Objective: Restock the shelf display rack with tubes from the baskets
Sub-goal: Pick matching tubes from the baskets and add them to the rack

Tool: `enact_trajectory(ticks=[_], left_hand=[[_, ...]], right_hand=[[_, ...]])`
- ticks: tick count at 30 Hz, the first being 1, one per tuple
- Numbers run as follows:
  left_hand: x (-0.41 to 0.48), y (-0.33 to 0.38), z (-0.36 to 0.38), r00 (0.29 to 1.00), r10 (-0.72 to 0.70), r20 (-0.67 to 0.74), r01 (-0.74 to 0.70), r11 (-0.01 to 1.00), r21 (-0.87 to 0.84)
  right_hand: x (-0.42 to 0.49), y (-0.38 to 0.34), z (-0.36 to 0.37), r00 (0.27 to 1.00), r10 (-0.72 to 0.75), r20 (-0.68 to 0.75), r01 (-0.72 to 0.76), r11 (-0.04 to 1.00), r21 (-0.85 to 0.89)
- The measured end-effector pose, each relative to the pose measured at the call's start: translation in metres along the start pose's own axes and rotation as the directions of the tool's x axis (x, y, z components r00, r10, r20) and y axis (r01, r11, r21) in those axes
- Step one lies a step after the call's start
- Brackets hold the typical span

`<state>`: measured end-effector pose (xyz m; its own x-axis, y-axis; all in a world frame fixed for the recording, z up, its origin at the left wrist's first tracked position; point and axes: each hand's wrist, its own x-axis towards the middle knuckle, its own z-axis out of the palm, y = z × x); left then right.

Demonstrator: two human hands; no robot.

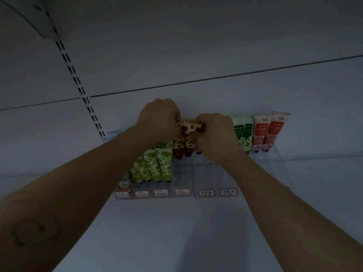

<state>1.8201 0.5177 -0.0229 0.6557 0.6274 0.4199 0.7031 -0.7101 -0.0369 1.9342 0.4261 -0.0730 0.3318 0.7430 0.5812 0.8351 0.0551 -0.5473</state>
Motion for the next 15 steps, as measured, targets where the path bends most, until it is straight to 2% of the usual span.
enact_trajectory(ticks=[3,7,12,15], left_hand=[[0.015,0.002,-0.009,0.985,-0.061,0.163,0.067,0.997,-0.030],[0.028,0.003,-0.026,0.897,-0.037,0.441,0.101,0.987,-0.123],[0.022,-0.004,-0.027,0.933,0.120,0.340,-0.098,0.992,-0.082],[0.013,-0.006,-0.026,0.948,0.170,0.270,-0.167,0.985,-0.035]], right_hand=[[0.000,0.000,-0.001,1.000,0.010,-0.017,-0.010,1.000,0.011],[0.000,0.003,-0.001,0.999,0.045,-0.013,-0.045,0.999,0.006],[0.003,0.003,-0.001,1.000,0.026,0.009,-0.025,0.999,-0.030],[0.002,0.001,-0.001,1.000,-0.019,0.022,0.020,0.999,-0.047]])
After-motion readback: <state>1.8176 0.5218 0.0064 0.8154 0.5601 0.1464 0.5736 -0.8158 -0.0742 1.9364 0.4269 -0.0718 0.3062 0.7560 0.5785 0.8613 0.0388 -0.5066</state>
